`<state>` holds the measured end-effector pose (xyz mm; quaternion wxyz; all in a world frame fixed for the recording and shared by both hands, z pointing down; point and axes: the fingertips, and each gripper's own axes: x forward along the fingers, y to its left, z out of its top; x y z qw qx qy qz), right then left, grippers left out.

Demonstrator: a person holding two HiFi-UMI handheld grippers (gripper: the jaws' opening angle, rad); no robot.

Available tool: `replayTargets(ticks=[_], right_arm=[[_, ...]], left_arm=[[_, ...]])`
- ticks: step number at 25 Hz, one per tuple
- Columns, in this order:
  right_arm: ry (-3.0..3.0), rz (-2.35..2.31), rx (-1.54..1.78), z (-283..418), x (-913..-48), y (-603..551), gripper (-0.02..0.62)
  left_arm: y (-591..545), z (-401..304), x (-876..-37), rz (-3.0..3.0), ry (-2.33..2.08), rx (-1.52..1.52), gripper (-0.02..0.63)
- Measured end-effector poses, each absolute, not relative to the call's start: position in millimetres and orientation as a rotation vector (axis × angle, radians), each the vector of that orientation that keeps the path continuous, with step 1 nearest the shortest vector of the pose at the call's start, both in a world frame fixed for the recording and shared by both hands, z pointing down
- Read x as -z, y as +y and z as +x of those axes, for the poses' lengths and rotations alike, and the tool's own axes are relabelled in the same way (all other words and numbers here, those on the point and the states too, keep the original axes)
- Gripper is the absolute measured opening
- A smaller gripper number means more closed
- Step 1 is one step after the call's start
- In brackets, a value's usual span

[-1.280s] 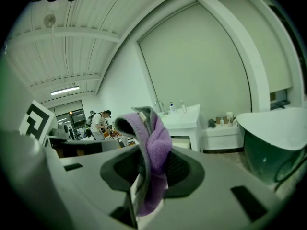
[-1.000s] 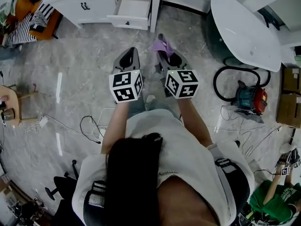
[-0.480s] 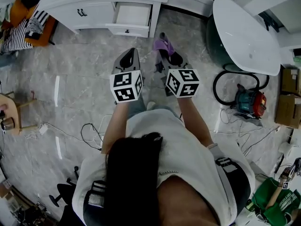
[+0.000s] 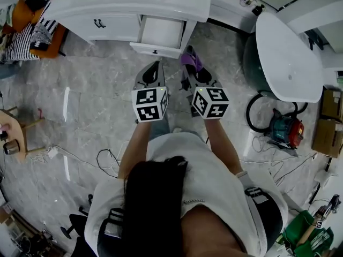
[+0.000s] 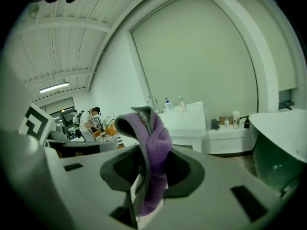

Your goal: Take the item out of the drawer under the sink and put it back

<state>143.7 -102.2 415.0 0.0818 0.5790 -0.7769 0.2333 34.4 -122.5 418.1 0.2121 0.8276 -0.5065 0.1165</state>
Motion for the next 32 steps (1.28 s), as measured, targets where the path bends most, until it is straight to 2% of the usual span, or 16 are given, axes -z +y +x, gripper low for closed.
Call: replayTargets(ticks=[14, 32], right_arm=[[-2.253, 1.727, -0.725, 111.5, -429.4, -200.2, 0.129], [-2.154, 1.837, -0.713, 79.2, -431.8, -263.9, 0.129]], left_arm=[[-222.2, -4.2, -417.3, 2.299, -1.406, -0.364, 0.005], [-300.2, -37.9, -415.5, 2.376, -1.243, -0.302, 0.005]])
